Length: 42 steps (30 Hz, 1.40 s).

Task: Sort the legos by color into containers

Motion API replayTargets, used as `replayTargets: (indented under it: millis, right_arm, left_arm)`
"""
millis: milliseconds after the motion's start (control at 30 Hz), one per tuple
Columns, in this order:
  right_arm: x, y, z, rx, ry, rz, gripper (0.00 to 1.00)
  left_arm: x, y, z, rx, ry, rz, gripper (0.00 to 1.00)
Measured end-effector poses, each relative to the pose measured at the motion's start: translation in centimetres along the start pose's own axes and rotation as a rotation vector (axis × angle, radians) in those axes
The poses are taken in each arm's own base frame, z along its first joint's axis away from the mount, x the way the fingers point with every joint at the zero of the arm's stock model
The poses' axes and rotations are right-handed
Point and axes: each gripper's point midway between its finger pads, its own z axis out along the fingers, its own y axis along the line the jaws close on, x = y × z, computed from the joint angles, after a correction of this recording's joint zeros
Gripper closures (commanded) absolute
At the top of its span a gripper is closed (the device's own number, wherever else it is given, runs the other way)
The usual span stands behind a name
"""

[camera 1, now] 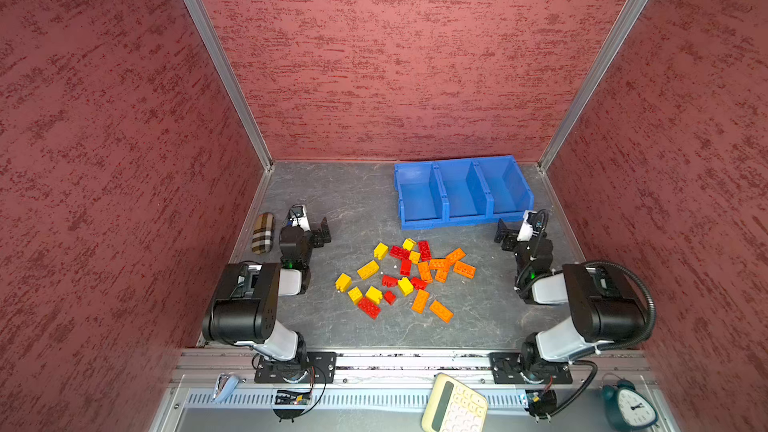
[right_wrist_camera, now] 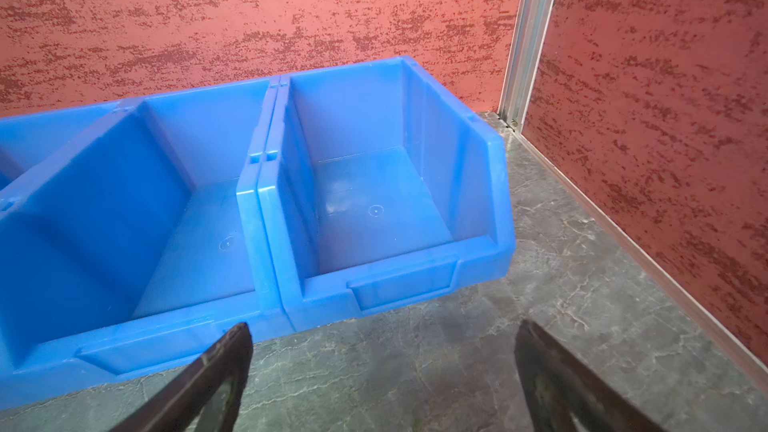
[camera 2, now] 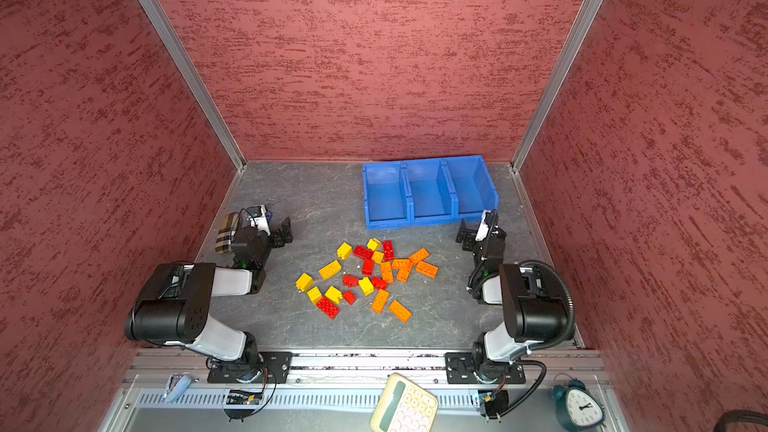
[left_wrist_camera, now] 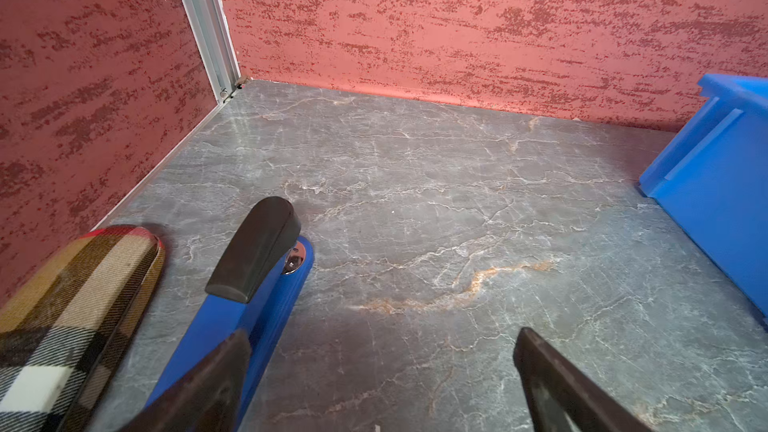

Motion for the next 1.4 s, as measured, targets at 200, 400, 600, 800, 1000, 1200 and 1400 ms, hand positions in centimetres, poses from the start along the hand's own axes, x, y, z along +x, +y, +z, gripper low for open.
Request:
replayTargets:
  millis: [200,400,600,800,1000,1200,1400]
  right_arm:
    - [0.01,0.0,0.0,0.0,0.0,0.0,0.01]
    - [0.0,0.01,0.0,0.0,0.0,0.0,0.01]
    - [0.02,0.01,0.0,0.0,0.0,0.0,0.01]
    - [-0.01,0.0,0.01,0.0,0.0,0.0,0.01]
    - [0.0,0.01,0.0,0.0,0.0,0.0,0.01]
    - [-0.01,0.0,0.0,0.0,0.0,0.0,0.01]
    - [-0.9,-0.32,-0.02,0.026,0.013,0.006,0.01]
  left_arm:
    - [0.0,0.0,0.0,0.0,0.0,0.0,0.01]
    - [0.0,0.0,0.0,0.0,0.0,0.0,0.01]
    - [0.0,0.0,0.0,0.0,0.0,0.0,0.01]
    - [0.0,0.0,0.0,0.0,0.0,0.0,0.01]
    - [0.0,0.0,0.0,0.0,0.0,0.0,0.01]
    - [0.0,0.0,0.0,0.0,0.0,0.0,0.01]
    - [-0.25,0.0,-0.24,-0.002,0.006,0.0,0.0]
